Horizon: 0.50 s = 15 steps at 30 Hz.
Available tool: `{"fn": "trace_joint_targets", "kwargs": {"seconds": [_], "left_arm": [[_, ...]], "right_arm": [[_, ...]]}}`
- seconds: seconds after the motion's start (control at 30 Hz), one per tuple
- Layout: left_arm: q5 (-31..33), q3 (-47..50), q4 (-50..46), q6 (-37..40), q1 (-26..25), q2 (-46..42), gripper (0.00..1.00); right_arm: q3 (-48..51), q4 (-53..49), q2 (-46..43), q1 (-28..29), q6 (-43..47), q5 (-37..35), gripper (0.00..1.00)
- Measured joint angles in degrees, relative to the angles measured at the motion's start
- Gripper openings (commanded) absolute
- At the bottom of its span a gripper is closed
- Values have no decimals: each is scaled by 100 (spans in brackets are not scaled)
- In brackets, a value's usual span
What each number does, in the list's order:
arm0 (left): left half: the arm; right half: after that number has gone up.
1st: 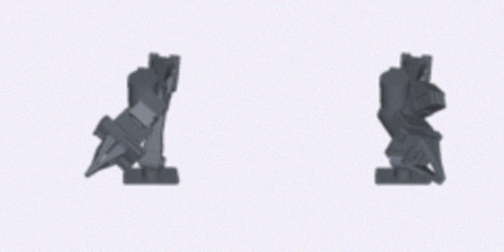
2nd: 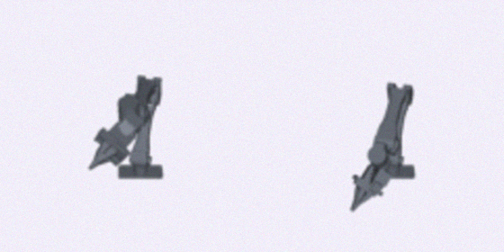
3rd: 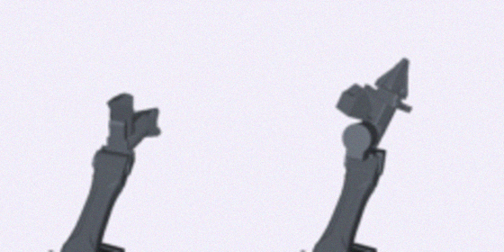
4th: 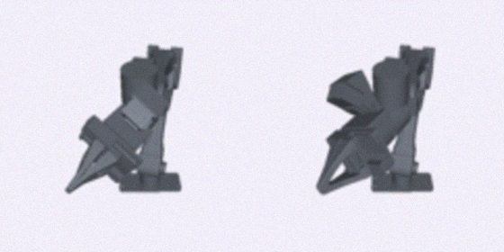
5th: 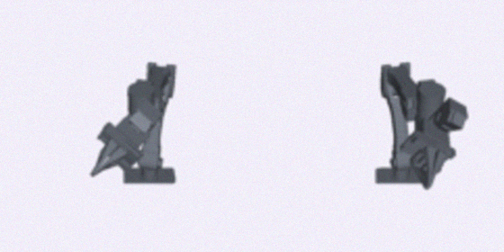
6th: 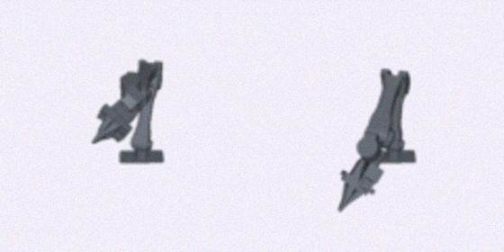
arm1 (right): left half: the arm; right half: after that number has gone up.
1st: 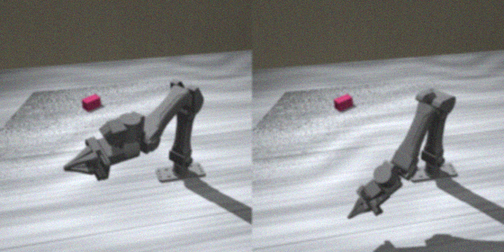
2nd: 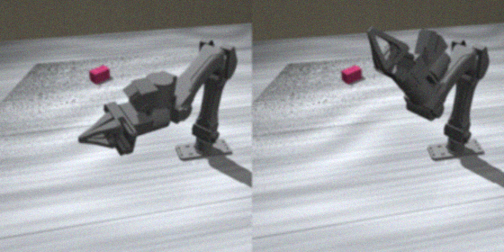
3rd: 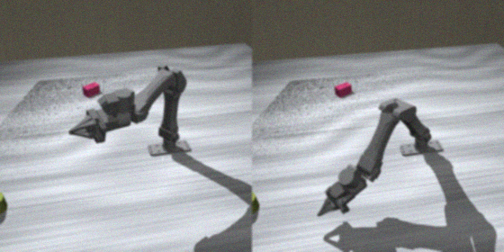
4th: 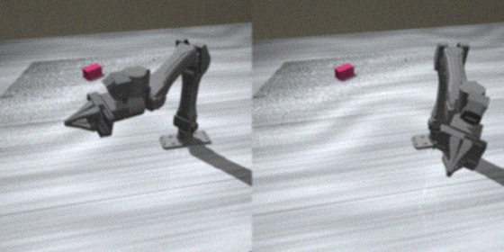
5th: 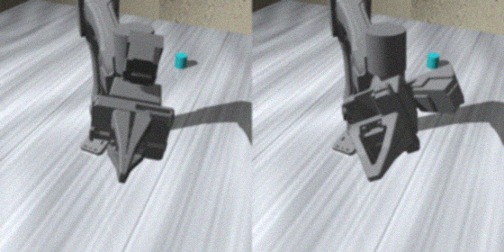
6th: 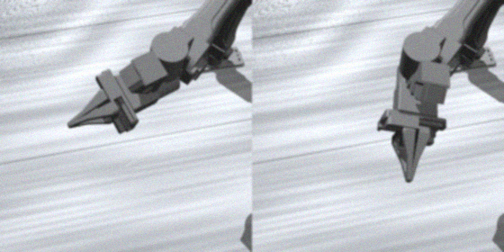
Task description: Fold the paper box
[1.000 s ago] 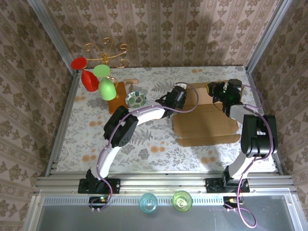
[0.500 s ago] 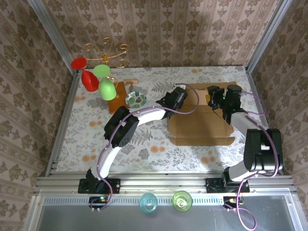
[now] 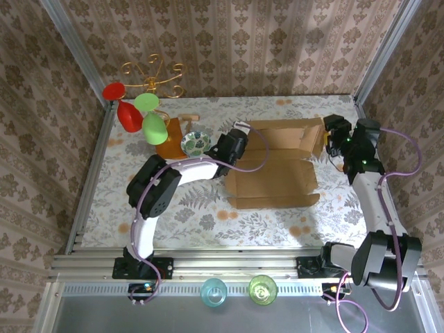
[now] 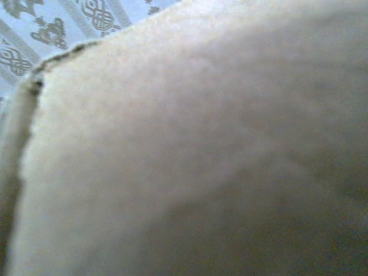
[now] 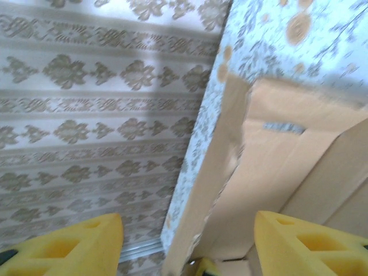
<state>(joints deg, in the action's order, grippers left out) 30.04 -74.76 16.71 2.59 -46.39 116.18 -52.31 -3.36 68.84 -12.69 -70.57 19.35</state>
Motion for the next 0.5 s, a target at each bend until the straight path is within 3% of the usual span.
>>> {"fn": "trace_joint_targets", "kwargs": {"seconds": [0.27,0.5], "left_arm": [[-153,433,190,131,151,-269,0],[-177,463,221,133,153,-280,0]], "right_arm": [[-839,-289,1080,-35,494,81,54],[-1464,-470,1648,201,673,109,53]]}}
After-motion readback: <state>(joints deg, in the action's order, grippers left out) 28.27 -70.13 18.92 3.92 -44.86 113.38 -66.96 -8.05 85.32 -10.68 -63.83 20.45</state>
